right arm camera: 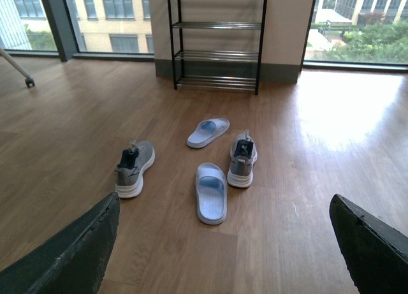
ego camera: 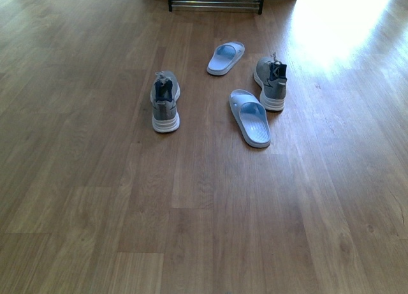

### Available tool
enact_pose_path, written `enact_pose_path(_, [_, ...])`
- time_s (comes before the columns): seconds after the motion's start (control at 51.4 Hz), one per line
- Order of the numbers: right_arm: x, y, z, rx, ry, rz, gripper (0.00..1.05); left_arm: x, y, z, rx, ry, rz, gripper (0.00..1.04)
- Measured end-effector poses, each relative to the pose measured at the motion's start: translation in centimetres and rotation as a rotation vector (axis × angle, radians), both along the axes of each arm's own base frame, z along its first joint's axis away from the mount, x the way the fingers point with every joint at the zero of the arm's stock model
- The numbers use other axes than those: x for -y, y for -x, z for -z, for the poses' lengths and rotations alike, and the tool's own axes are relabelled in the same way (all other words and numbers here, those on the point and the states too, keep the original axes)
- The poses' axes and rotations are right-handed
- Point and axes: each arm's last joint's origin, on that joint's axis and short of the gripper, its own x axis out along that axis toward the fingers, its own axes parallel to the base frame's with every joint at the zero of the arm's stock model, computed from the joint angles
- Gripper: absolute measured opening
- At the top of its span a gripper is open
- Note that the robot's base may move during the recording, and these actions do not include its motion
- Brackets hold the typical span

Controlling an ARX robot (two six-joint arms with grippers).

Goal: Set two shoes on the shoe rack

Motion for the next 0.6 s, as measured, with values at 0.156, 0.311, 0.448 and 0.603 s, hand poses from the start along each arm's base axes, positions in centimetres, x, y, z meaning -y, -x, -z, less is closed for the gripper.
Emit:
enact_pose_path(0.156, [0.0, 0.0, 0.0, 0.0, 0.0, 0.0, 0.95, 0.0, 0.0, 0.0, 0.0, 0.0, 0.0, 0.95])
enact_pose_path(0.311, [0.0, 0.0, 0.0, 0.0, 0.0, 0.0, 0.95, 0.0, 0.0, 0.0, 0.0, 0.0, 0.0, 0.95])
enact_pose_path(0.448, [0.0, 0.0, 0.0, 0.0, 0.0, 0.0, 0.95, 0.0, 0.0, 0.0, 0.0, 0.0, 0.0, 0.95])
enact_pose_path(0.603, [0.0, 0.0, 0.0, 0.0, 0.0, 0.0, 0.95, 0.0, 0.0, 0.0, 0.0, 0.0, 0.0, 0.95])
